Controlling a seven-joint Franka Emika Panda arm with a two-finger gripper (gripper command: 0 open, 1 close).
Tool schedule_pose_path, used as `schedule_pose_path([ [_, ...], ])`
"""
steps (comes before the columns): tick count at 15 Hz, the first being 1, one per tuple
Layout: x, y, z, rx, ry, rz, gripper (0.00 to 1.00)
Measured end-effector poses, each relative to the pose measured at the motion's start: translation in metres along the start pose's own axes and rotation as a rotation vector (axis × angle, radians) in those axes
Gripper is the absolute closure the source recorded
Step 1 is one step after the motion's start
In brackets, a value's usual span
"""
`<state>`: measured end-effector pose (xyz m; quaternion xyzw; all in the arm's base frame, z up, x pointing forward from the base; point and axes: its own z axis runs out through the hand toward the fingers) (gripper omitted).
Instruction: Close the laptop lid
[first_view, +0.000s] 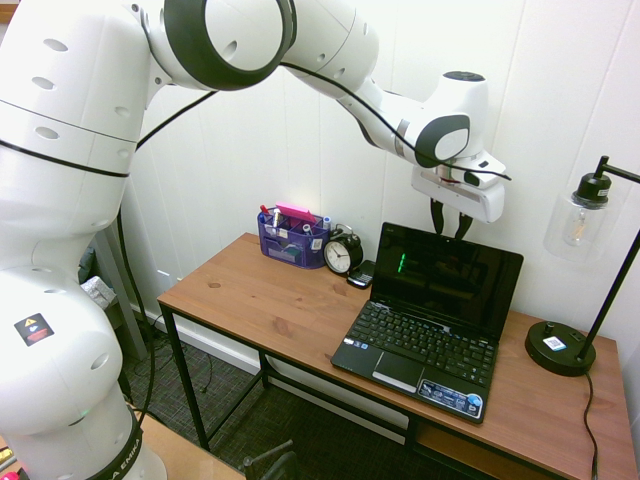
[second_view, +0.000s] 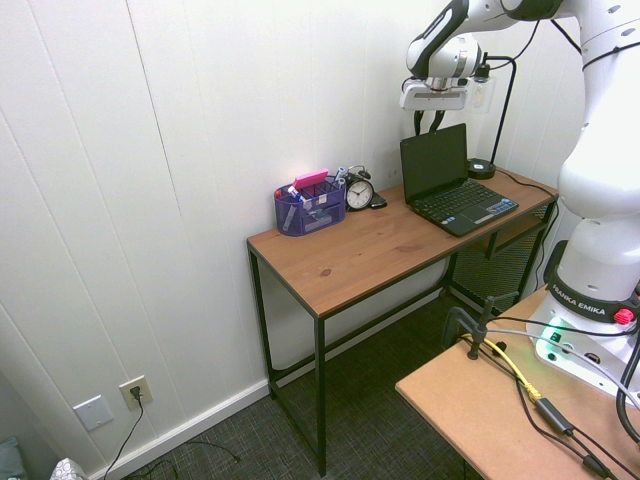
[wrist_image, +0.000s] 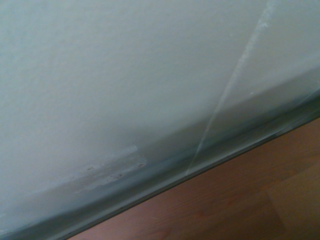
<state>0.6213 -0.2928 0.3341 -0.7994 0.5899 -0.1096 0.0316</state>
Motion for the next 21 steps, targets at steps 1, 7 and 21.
schedule_pose_path([
  [1,0.001,0.003,0.002,-0.001,0.001,0.002,1.00],
  [7,-0.003,0.022,0.008,0.005,0.005,0.000,1.00],
  [21,-0.016,0.153,0.035,-0.081,-0.054,0.036,1.00],
])
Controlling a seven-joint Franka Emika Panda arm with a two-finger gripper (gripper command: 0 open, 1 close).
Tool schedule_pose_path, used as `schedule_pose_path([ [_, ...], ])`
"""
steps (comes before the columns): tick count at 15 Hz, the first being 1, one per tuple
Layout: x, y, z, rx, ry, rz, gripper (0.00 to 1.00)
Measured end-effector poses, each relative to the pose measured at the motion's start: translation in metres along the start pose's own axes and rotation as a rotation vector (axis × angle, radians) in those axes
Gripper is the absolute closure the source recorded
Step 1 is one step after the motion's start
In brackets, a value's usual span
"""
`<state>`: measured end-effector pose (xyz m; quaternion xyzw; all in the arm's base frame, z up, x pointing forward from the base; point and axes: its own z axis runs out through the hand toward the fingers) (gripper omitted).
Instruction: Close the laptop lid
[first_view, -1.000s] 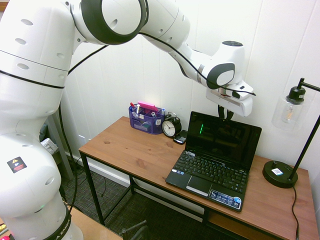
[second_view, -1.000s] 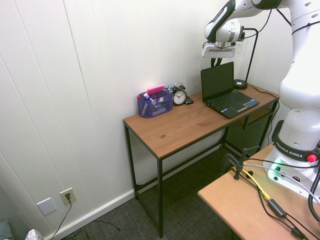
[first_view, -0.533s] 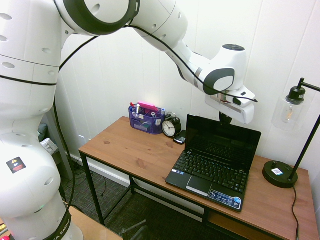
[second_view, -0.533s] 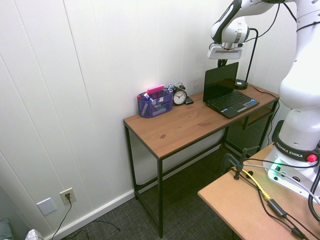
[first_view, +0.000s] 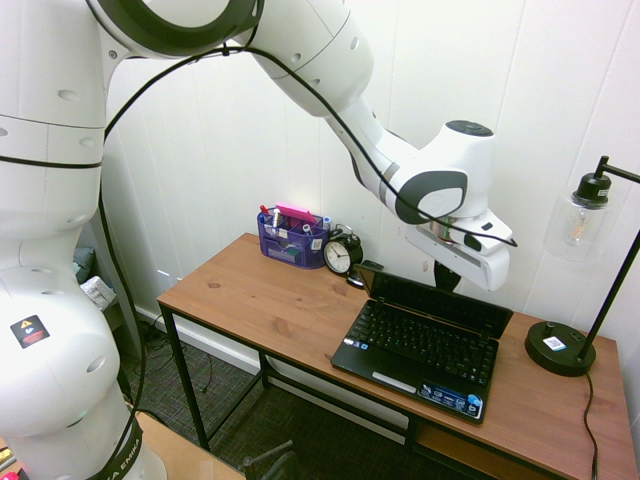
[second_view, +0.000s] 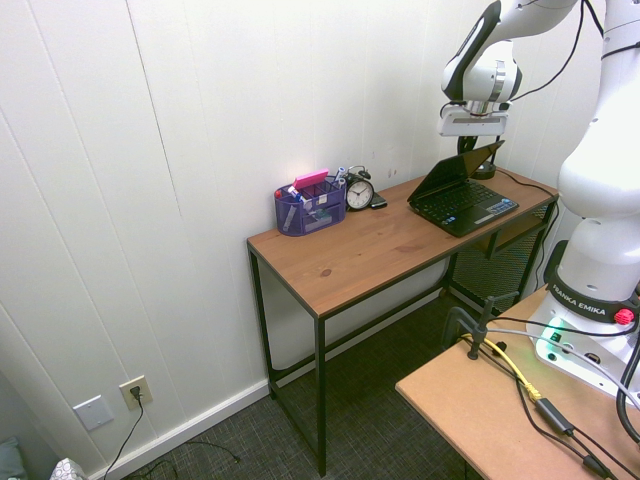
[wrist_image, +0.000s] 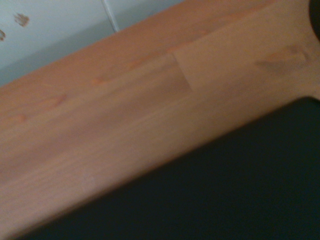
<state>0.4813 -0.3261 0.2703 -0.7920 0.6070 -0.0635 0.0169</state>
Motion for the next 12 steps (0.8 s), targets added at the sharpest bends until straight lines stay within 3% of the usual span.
schedule_pose_path([
  [12,-0.025,0.062,0.050,-0.106,-0.084,0.034,1.00],
])
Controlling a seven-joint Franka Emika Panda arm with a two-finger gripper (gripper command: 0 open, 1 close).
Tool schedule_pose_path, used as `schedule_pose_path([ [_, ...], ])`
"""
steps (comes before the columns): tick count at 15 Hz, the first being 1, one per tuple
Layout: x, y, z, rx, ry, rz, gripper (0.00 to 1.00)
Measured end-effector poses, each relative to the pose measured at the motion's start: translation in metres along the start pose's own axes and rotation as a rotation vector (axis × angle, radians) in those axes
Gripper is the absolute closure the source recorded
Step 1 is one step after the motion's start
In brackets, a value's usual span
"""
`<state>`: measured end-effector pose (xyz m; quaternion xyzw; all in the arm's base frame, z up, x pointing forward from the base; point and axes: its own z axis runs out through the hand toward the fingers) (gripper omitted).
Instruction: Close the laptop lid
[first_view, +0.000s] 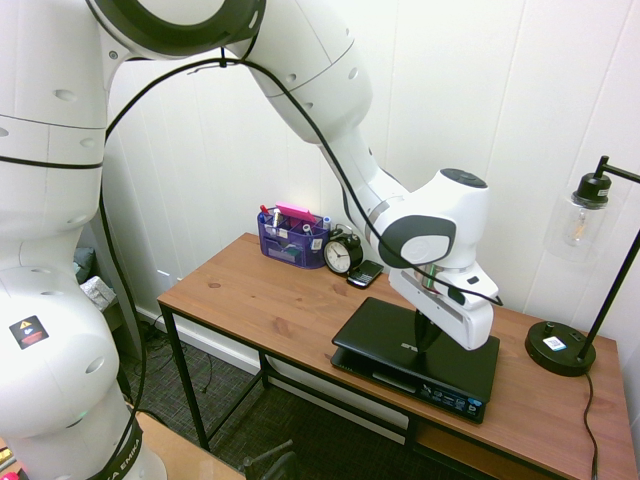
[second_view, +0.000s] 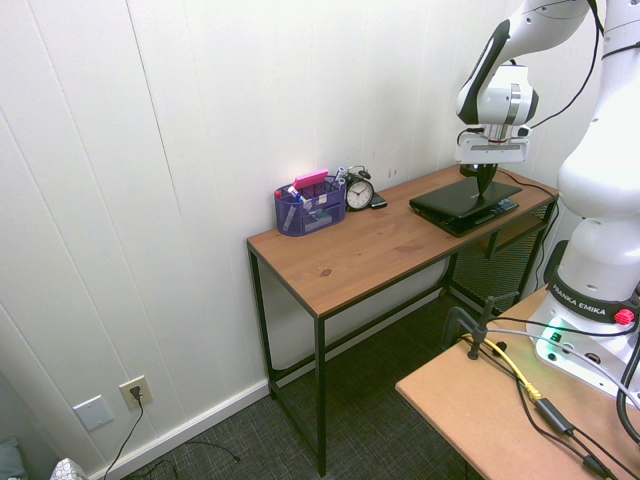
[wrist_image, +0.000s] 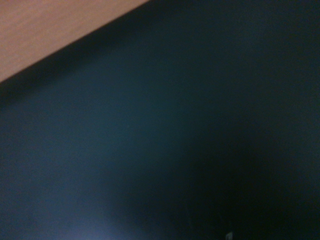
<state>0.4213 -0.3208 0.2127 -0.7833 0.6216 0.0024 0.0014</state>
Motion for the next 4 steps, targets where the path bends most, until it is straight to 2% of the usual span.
schedule_pose_path([
  [4,-0.0046,0.0099,0.0121,-0.007,0.005,0.004,1.00],
])
